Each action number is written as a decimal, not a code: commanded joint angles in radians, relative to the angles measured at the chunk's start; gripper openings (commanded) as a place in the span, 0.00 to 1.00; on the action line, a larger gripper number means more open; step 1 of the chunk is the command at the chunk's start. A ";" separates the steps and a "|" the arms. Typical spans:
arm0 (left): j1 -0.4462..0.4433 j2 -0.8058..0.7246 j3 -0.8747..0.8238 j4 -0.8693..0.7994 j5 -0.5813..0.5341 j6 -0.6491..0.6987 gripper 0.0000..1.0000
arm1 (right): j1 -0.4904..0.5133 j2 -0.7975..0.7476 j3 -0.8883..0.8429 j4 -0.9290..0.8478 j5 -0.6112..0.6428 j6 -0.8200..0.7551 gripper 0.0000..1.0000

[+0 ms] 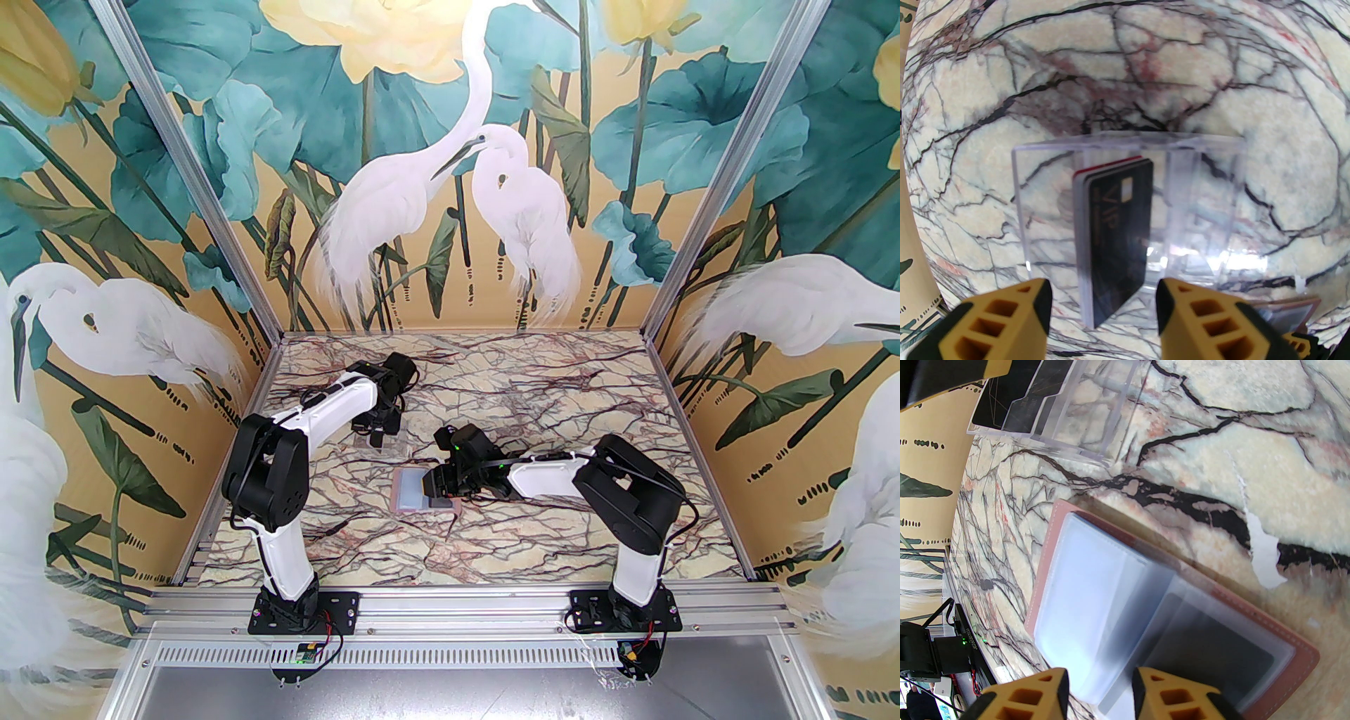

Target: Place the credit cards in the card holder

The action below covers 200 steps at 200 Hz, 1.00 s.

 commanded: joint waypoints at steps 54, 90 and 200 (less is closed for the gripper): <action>-0.001 0.061 -0.010 0.013 -0.039 -0.011 0.47 | 0.003 0.018 0.017 -0.019 -0.009 -0.019 0.38; 0.002 0.070 -0.016 0.026 -0.036 -0.004 0.42 | 0.003 0.020 0.020 -0.021 -0.010 -0.019 0.38; 0.006 0.055 -0.009 0.013 -0.039 0.014 0.28 | 0.005 0.031 0.029 -0.029 -0.013 -0.020 0.38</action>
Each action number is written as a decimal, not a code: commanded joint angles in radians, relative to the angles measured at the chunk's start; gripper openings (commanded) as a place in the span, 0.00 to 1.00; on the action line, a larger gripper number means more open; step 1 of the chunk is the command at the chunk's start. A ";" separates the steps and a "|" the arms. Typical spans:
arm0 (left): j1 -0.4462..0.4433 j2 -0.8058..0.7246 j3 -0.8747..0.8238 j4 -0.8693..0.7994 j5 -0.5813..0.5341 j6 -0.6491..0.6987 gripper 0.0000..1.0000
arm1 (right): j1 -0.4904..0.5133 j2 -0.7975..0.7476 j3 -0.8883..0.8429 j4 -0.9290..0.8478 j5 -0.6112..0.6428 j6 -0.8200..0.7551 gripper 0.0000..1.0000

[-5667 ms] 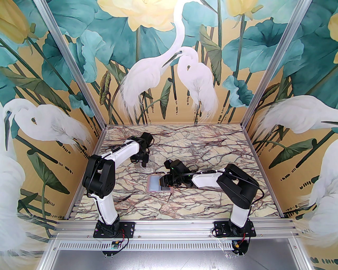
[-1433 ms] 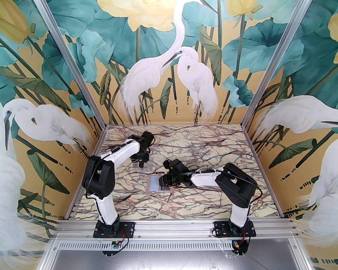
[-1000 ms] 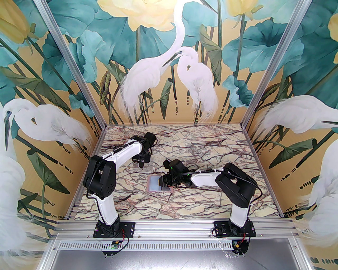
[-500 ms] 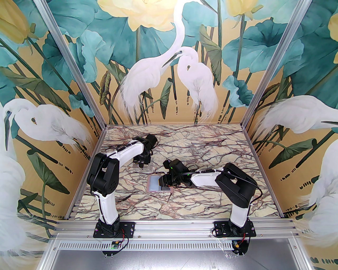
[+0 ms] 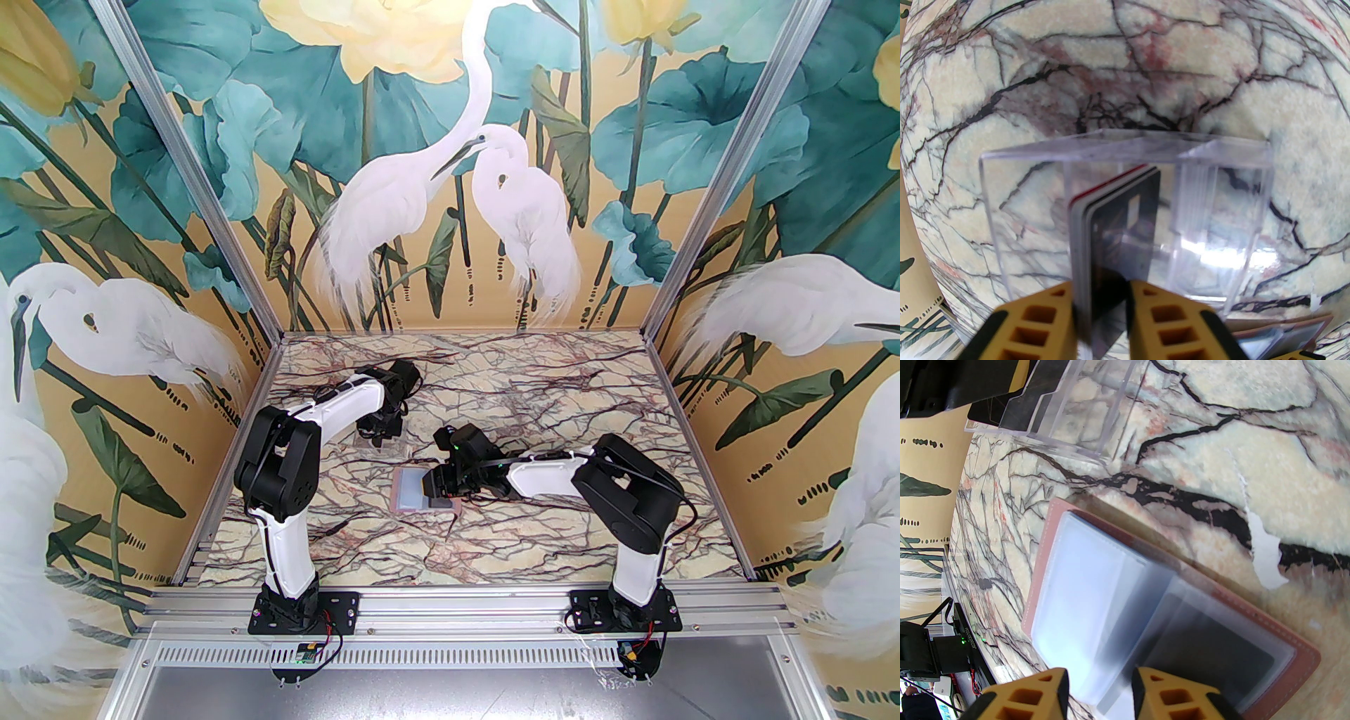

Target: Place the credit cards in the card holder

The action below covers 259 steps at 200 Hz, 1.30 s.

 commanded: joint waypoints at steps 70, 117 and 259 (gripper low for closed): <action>0.005 -0.055 0.012 -0.025 0.002 0.033 0.36 | 0.006 0.025 0.022 -0.024 -0.009 -0.018 0.38; 0.005 -0.065 0.010 -0.035 -0.001 0.033 0.27 | 0.007 0.024 0.023 -0.025 -0.009 -0.020 0.38; 0.010 -0.261 -0.027 0.002 0.039 0.027 0.56 | 0.009 0.000 0.004 -0.011 0.009 -0.020 0.38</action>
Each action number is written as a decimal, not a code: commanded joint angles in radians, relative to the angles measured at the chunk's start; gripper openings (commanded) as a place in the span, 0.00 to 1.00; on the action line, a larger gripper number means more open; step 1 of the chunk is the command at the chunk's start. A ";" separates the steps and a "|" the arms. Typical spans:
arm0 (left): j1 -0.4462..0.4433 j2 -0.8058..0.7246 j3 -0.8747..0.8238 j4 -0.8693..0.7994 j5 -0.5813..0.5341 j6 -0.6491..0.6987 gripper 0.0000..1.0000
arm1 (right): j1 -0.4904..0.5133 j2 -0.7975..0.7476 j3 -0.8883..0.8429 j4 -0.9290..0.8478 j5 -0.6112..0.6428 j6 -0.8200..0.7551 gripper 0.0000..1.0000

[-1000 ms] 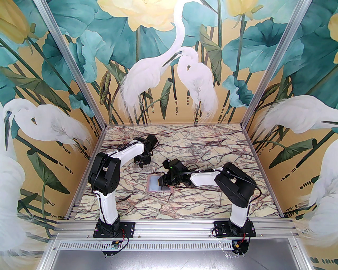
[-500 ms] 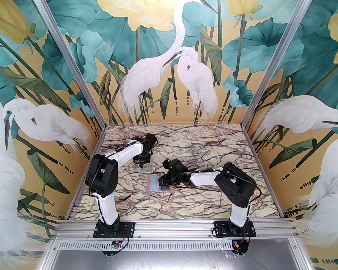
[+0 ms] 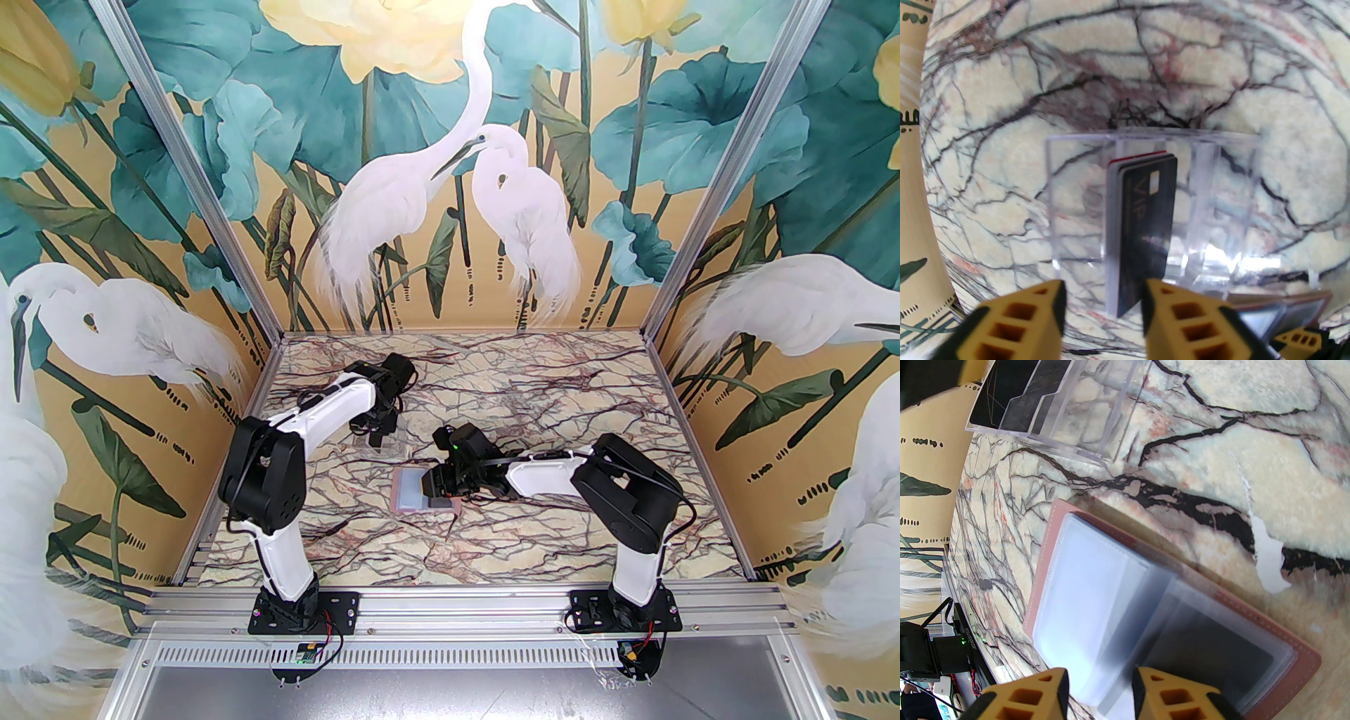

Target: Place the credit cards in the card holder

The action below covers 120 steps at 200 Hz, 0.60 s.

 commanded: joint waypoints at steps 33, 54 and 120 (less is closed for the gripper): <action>0.106 -0.243 -0.130 0.156 0.237 -0.033 0.71 | 0.009 -0.048 -0.032 0.017 0.034 -0.020 0.38; 0.189 -0.278 -0.207 0.213 0.359 -0.070 0.72 | 0.006 -0.096 -0.010 -0.034 0.069 -0.043 0.39; 0.320 -0.528 -0.526 0.430 0.570 -0.218 0.73 | -0.060 0.076 0.627 -0.607 0.162 -0.390 0.46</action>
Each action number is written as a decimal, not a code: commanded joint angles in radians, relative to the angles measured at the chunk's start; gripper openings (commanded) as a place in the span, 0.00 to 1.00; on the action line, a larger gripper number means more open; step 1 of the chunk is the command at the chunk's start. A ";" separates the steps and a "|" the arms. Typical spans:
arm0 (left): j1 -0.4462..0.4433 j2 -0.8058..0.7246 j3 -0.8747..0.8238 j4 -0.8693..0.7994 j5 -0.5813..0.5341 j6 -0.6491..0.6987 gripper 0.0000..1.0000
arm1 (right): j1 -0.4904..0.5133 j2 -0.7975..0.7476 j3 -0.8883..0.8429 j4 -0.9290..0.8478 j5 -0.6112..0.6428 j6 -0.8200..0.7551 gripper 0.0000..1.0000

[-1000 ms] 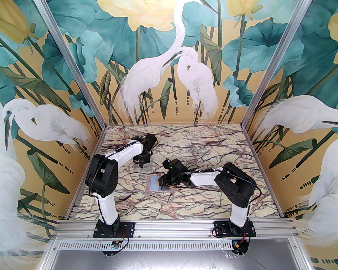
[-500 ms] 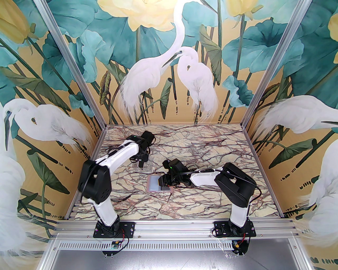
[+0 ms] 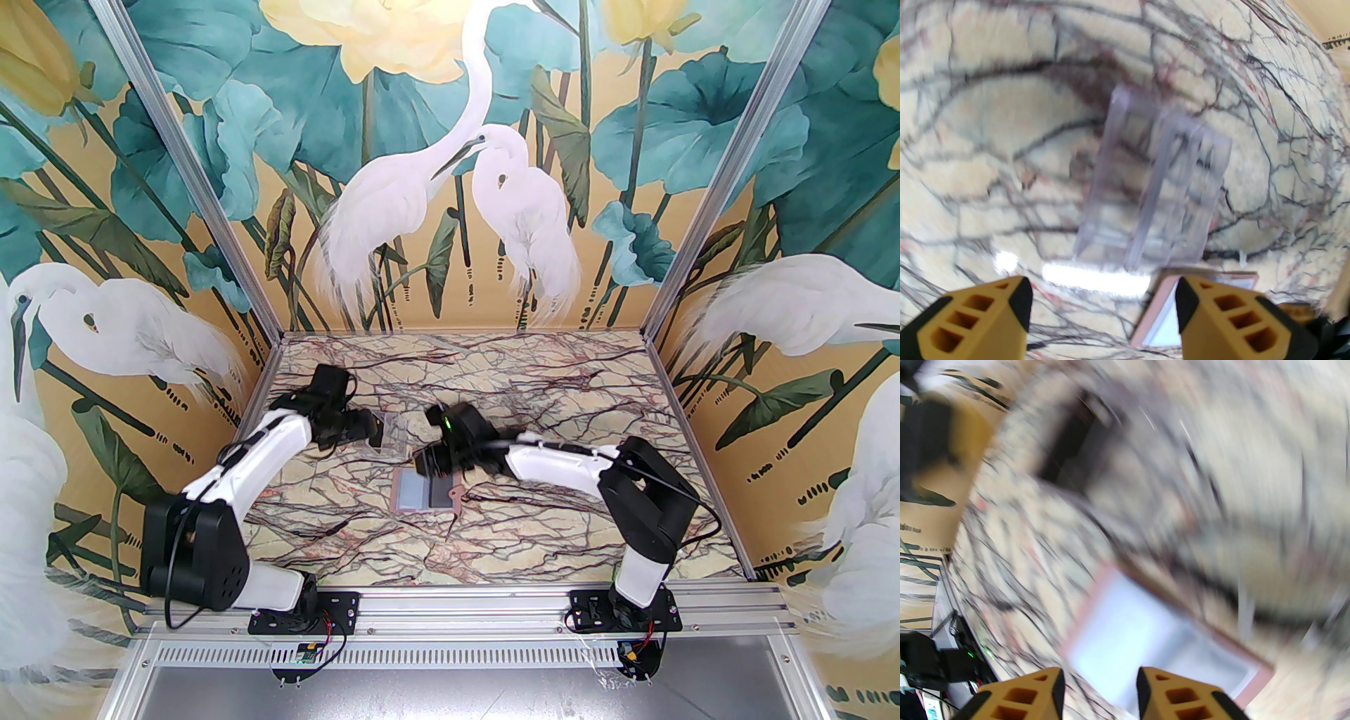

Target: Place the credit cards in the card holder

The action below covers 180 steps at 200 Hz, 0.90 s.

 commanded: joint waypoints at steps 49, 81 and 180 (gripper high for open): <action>0.122 -0.262 -0.251 0.212 0.219 -0.201 0.73 | -0.072 0.564 0.968 -0.657 0.065 -0.501 0.49; 0.136 -0.275 -0.334 0.283 0.300 -0.253 0.72 | -0.091 0.794 1.339 -0.826 -0.006 -0.584 0.50; 0.137 -0.256 -0.445 0.415 0.352 -0.290 0.69 | -0.093 0.881 1.276 -0.709 -0.070 -0.619 0.49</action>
